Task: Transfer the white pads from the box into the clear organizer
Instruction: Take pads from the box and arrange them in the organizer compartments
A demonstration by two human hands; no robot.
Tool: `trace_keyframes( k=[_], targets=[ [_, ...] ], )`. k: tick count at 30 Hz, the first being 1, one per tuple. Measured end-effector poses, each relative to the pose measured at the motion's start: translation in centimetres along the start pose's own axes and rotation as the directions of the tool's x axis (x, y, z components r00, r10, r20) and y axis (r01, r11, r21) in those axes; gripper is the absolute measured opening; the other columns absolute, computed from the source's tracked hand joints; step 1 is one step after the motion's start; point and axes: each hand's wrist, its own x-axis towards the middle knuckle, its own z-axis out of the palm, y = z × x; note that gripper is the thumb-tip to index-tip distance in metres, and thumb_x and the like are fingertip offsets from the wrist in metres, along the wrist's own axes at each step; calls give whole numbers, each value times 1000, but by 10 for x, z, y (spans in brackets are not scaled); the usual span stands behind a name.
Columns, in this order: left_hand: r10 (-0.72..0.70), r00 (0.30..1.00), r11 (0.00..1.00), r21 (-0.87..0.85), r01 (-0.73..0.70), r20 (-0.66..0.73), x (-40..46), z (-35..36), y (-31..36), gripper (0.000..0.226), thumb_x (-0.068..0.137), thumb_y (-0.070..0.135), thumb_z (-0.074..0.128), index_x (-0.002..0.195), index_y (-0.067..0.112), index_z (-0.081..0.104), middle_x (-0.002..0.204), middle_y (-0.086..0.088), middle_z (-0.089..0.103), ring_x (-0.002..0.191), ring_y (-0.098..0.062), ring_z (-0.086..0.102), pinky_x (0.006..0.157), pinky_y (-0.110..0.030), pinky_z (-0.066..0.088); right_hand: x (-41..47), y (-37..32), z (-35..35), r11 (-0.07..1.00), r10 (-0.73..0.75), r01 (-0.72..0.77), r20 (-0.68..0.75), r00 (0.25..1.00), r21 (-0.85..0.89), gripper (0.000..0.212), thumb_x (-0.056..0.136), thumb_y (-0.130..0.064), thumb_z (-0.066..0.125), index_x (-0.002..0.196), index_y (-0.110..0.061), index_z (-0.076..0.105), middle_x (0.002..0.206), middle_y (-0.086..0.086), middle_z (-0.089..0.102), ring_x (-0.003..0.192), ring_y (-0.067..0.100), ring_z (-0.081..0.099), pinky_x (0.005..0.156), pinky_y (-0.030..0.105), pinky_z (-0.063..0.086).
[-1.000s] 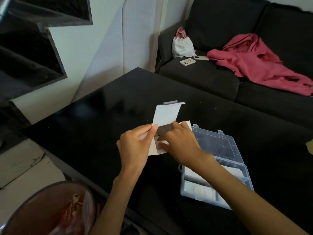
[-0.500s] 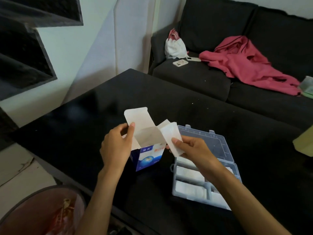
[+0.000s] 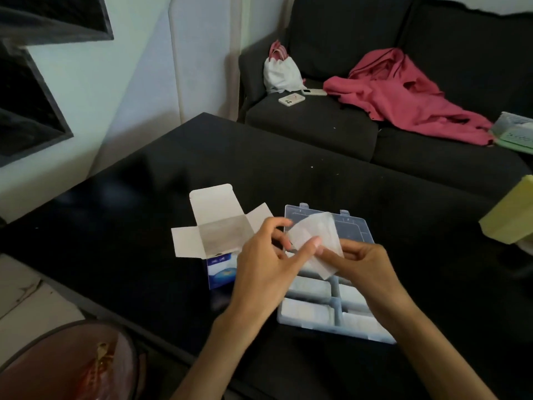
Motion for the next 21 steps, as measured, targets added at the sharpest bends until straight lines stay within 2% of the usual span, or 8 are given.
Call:
trace_keyframes(
  k=[3, 5, 8, 10, 13, 17, 21],
  targets=[
    [-43, 987, 989, -135, 65, 156, 5, 5, -8, 37, 81, 47, 62, 115, 33, 53, 97, 16, 57, 86, -3, 61, 66, -15, 53, -3, 3, -14, 997, 60, -58, 44, 997, -58, 18, 73, -20, 73, 89, -14, 73, 80, -3, 74, 73, 10, 70, 59, 17, 54],
    [-32, 971, 980, -182, 77, 237, 6, 10, -11, 20, 86, 38, 63, 105, 32, 62, 95, 16, 62, 85, -2, 63, 57, -14, 51, -4, 6, -21, 981, 117, -103, 82, 990, -162, 15, 70, -21, 76, 85, -18, 73, 78, -5, 74, 73, 9, 70, 61, 18, 55],
    [-15, 967, 983, -173, 61, 254, 7, 18, -15, 11, 84, 33, 66, 94, 29, 67, 86, 17, 67, 82, 0, 65, 54, -17, 53, -2, 12, -29, 940, 185, -144, 108, 977, -309, 13, 70, -23, 78, 82, -22, 72, 81, -5, 73, 75, 10, 69, 69, 22, 57],
    [2, 967, 987, -157, 40, 256, 6, 25, -18, 15, 81, 34, 69, 94, 27, 69, 88, 13, 69, 83, -3, 66, 62, -20, 56, 1, 16, -35, 920, 230, -178, 114, 966, -350, 13, 70, -24, 78, 81, -22, 72, 84, -6, 72, 79, 10, 68, 70, 22, 57],
    [33, 971, 989, -147, 2, 237, 6, 36, -21, 16, 78, 35, 71, 92, 27, 70, 86, 13, 70, 81, -2, 66, 71, -23, 57, 2, 17, -41, 914, 298, -240, 140, 944, -328, 14, 70, -24, 78, 82, -23, 72, 85, -8, 71, 79, 7, 67, 63, 17, 55],
    [99, 976, 989, -124, -75, 196, 7, 47, -24, 15, 80, 33, 71, 89, 21, 74, 79, 9, 71, 74, -7, 65, 65, -26, 53, 1, 19, -48, 929, 317, -273, 156, 936, -250, 13, 71, -21, 77, 83, -21, 73, 82, -8, 72, 74, 5, 68, 59, 15, 52],
    [41, 999, 997, -65, -40, 19, 6, 61, -24, 11, 82, 38, 68, 84, 28, 70, 75, 21, 64, 78, 3, 60, 59, -12, 49, -5, 30, -47, 962, 270, -272, 92, 959, 9, 25, 77, -19, 72, 101, -16, 68, 94, 2, 71, 85, 14, 69, 68, 27, 58]
  ],
)
